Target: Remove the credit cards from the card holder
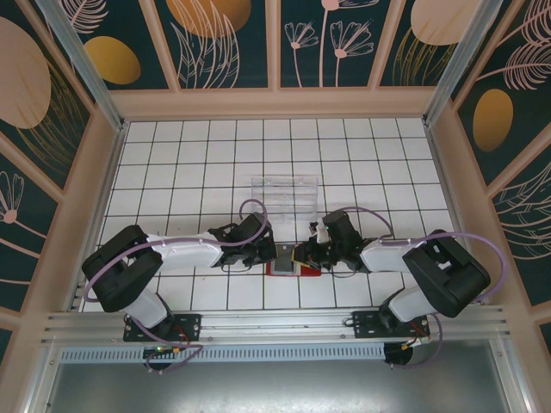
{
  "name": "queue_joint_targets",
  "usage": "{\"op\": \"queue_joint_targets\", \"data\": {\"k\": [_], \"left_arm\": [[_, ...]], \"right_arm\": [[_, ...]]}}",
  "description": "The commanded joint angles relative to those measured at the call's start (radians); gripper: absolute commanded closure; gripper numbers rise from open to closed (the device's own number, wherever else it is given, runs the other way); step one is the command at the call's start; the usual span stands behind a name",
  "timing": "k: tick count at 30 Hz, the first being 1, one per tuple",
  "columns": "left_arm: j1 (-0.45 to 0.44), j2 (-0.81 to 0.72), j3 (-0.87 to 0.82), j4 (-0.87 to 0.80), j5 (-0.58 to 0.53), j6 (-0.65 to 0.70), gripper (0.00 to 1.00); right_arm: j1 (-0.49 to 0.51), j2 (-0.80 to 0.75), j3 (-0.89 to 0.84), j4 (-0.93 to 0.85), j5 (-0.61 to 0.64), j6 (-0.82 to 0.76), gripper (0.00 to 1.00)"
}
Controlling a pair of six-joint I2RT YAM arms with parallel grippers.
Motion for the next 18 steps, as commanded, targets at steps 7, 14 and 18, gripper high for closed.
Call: {"op": "queue_joint_targets", "data": {"k": [7,14,18], "left_arm": [[-0.003,0.023,-0.026,-0.025,0.014,-0.001,0.93],[-0.005,0.024,-0.027,-0.023,0.017,0.0,0.94],[-0.004,0.026,-0.028,-0.021,0.017,-0.003,0.94]], "right_arm": [[0.002,0.023,0.014,0.078,-0.029,0.012,0.84],[0.015,0.076,0.019,0.114,-0.041,0.017,0.83],[0.024,0.091,0.019,0.129,-0.046,0.018,0.82]]}}
